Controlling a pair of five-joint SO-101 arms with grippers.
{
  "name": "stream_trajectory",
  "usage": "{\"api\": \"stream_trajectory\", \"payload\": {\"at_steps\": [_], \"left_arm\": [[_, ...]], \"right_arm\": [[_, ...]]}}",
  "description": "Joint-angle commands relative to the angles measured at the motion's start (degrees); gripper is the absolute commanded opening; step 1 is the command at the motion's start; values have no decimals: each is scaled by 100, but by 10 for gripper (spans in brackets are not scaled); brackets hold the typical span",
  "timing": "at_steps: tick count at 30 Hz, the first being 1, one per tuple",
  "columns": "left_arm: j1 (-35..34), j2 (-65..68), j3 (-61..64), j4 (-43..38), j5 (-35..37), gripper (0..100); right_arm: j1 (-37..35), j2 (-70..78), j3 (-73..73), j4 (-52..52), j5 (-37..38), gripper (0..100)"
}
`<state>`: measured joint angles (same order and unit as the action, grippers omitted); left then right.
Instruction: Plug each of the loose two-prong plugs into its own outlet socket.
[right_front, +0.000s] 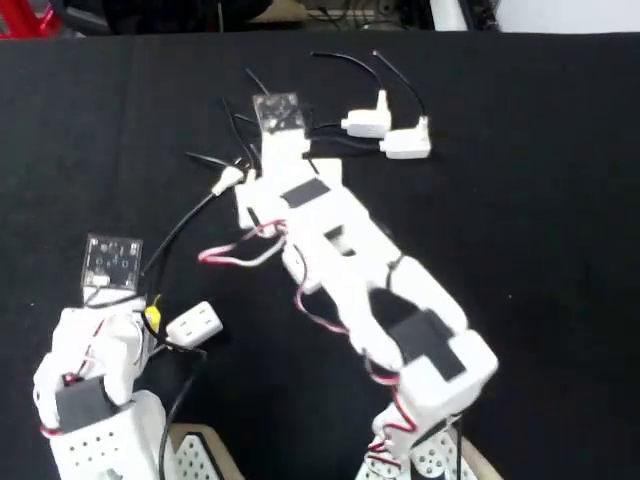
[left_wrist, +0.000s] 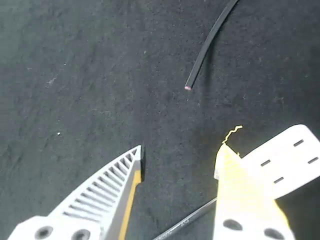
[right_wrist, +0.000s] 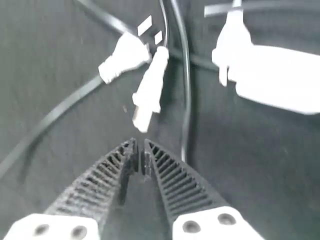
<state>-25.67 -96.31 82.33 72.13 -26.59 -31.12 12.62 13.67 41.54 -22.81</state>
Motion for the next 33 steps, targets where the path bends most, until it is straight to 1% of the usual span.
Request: {"api": "stream_trajectory", "payload": {"at_steps": [1,4,6,10,13,16,23,26,29,30,32,33], "left_arm": [[-242,-835,321,396,-246,235],[-330,-800,541,413,-448,235],[-321,-774,655,413,-536,235],[-312,-774,822,440,-782,235],[-312,-774,866,422,-826,235],[-303,-774,875,422,-853,235],[-303,-774,892,413,-853,235],[-303,-774,927,413,-853,235],[-303,-774,927,413,-853,235],[-303,-774,936,413,-853,235],[-303,-774,936,413,-853,235],[-303,-774,936,413,-853,235]], "right_arm": [[-62,374,-936,-44,-360,32],[-35,840,-1464,-44,-457,108],[-26,1147,-1763,-44,-519,128],[44,1780,-2422,-35,-615,113],[123,2255,-2993,220,-615,113],[132,2730,-3723,800,-615,113],[132,3653,-5569,2593,-607,113],[123,4092,-6141,2936,-607,111],[97,4532,-6633,3007,-580,107],[97,4646,-6818,3051,-571,91],[97,4840,-7196,3209,-563,20],[97,4919,-7389,3332,-563,9]]}}
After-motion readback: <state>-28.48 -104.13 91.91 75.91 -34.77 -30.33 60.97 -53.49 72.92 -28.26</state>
